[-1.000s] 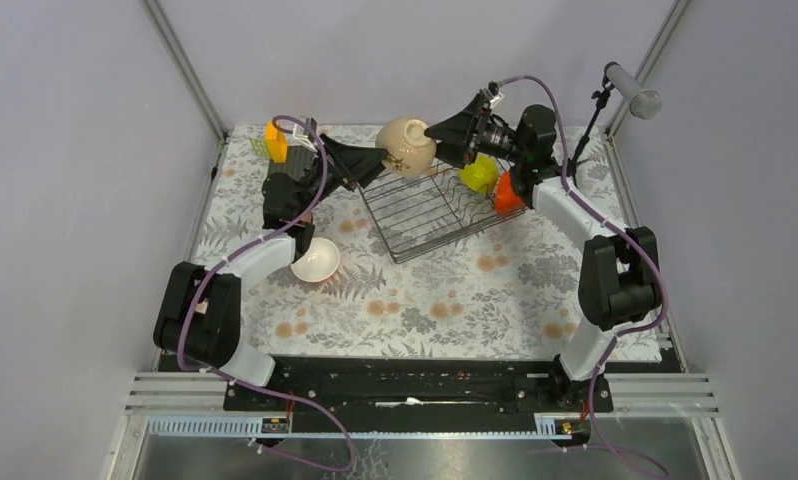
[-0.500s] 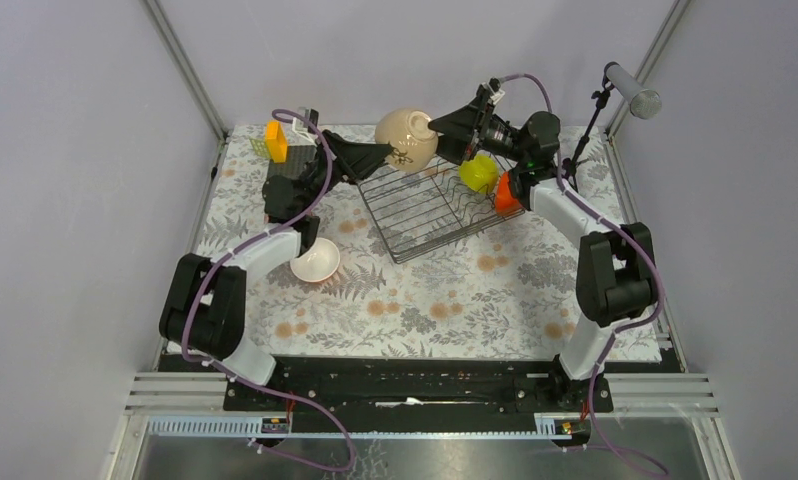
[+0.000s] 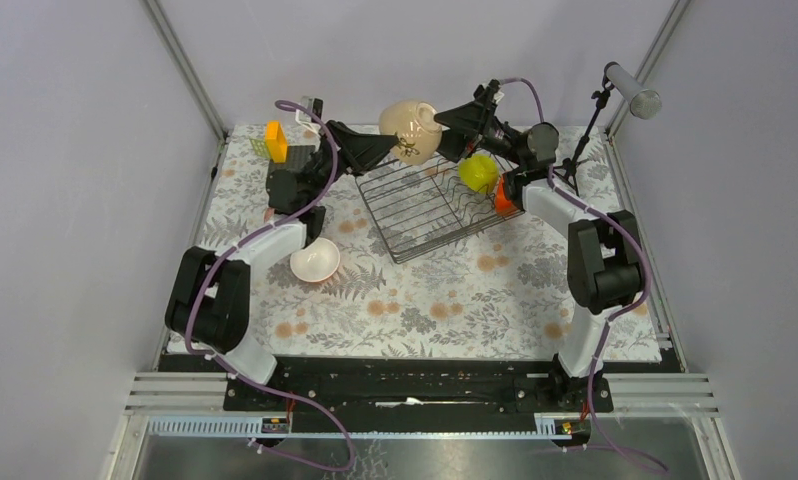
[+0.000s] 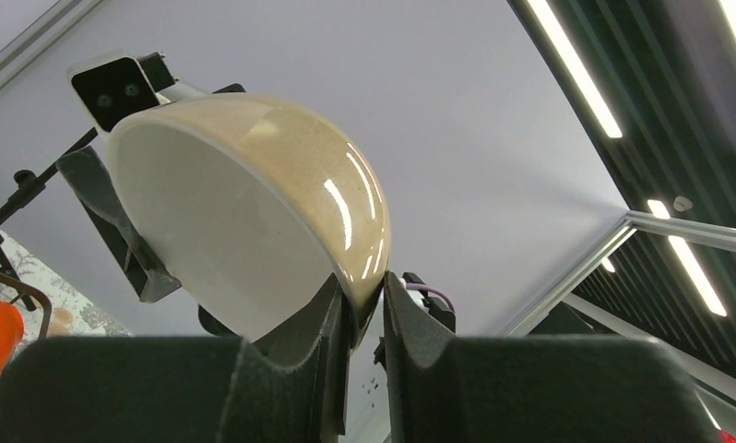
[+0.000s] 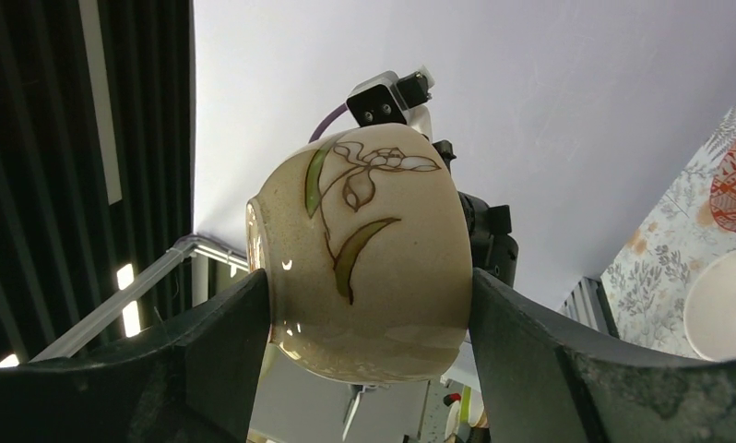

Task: Unload the bowls from the dish rack

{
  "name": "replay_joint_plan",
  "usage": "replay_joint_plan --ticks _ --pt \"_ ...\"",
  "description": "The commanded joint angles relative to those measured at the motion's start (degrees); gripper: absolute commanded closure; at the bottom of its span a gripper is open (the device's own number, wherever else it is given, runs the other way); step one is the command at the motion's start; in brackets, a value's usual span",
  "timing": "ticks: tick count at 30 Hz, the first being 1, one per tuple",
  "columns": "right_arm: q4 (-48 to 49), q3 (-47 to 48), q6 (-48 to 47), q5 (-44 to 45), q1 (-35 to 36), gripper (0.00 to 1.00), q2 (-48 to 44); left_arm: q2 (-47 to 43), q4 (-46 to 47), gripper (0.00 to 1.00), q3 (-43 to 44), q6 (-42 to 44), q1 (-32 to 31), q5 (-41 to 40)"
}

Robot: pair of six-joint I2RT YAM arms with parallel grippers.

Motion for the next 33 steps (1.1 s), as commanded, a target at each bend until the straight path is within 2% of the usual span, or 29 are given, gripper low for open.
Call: replay_joint_plan --ticks 1,3,7,14,19,23,29,33 --pt "8.18 0.81 -0.84 -0.04 0.96 0.29 0.76 -0.02 6.06 1.00 4.71 -1.42 -2.09 -0.65" --pt "8.87 0.72 -0.50 0.07 0.97 0.22 0.91 -0.02 6.07 1.00 4.92 -1.34 -2.23 -0.65" --pt "8.35 0.38 -1.45 -0.05 0.91 0.01 0.69 -0.48 5.66 1.00 4.58 -1.07 -2.18 -0.30" --pt "6.71 -1.02 -3.73 -0.38 0.67 0.00 0.74 -5.06 -4.66 1.00 2.68 5.61 -2.03 0.10" --pt "0.10 -2.41 -9.79 -0.44 0.30 0.00 -0.79 -11.81 -24.77 1.00 1.61 17.97 -2.04 -1.48" --pt "-12.97 -2.57 -20.47 -0.01 0.23 0.00 -3.52 -17.54 -44.88 1.00 2.20 29.52 -2.05 -6.21" --pt "-35.49 -1.35 -38.82 3.79 0.27 0.00 -7.64 -22.98 -71.32 1.00 4.88 42.76 -2.05 -17.87" --pt "-52.42 1.26 -52.39 9.01 0.21 0.00 -10.69 -24.67 -87.70 1.00 7.36 49.41 -2.05 -30.91"
